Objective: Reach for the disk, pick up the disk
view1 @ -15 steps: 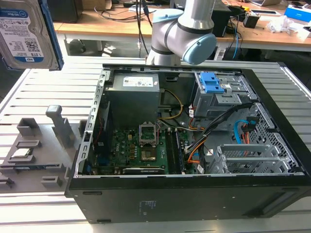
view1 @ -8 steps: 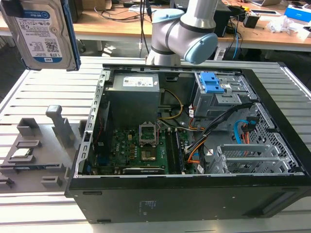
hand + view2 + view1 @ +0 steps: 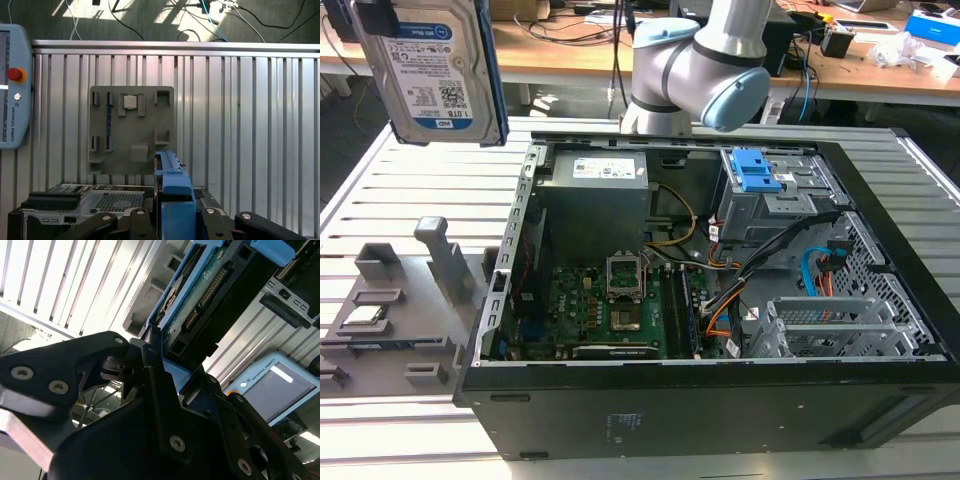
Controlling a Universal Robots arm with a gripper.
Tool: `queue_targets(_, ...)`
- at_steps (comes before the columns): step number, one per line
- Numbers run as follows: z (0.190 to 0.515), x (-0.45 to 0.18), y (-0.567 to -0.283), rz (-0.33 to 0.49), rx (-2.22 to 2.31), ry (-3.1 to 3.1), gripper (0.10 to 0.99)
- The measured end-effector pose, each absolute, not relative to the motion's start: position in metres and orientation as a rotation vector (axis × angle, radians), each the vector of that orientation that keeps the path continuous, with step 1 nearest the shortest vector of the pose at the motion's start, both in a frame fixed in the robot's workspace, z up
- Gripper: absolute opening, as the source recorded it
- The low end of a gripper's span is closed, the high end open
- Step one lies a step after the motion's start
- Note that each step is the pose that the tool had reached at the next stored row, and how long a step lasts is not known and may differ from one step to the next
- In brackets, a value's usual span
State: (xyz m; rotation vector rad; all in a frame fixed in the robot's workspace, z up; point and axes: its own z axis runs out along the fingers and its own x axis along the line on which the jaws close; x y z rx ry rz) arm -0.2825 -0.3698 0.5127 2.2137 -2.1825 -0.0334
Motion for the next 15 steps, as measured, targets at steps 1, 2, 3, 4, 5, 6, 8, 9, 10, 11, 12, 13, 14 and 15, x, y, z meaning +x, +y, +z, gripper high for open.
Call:
queue_targets(1,0.513,-0.280,-0.370,-0.033,2.214,-2.182,0.369)
queue_targets(2,0.513,-0.277,-0.370,-0.033,2.214,-2.182,0.369)
queue_targets(3,0.513,-0.274,-0.370,-0.033,2.214,-2.182,0.369)
queue_targets(4,0.513,-0.269,-0.370,-0.033,2.214,-2.182,0.369)
queue_targets(5,0.513,-0.266,-0.370,-0.033,2.214,-2.182,0.369)
queue_targets(6,0.513,-0.263,-0.369,-0.034,2.214,-2.182,0.369)
queue_targets(8,0.513,-0.257,-0.369,-0.033,2.214,-2.182,0.369)
queue_targets(9,0.513,-0.255,-0.369,-0.033,2.214,-2.182,0.369)
queue_targets(10,0.513,-0.252,-0.369,-0.033,2.214,-2.182,0.369)
queue_targets(11,0.513,-0.247,-0.369,-0.033,2.214,-2.182,0.369)
queue_targets(12,0.513,-0.241,-0.369,-0.034,2.214,-2.182,0.369)
queue_targets(13,0.513,-0.236,-0.369,-0.033,2.214,-2.182,0.369)
queue_targets(14,0.513,-0.233,-0.369,-0.034,2.214,-2.182,0.369)
queue_targets(15,0.513,-0.229,-0.369,-0.033,2.214,-2.182,0.369)
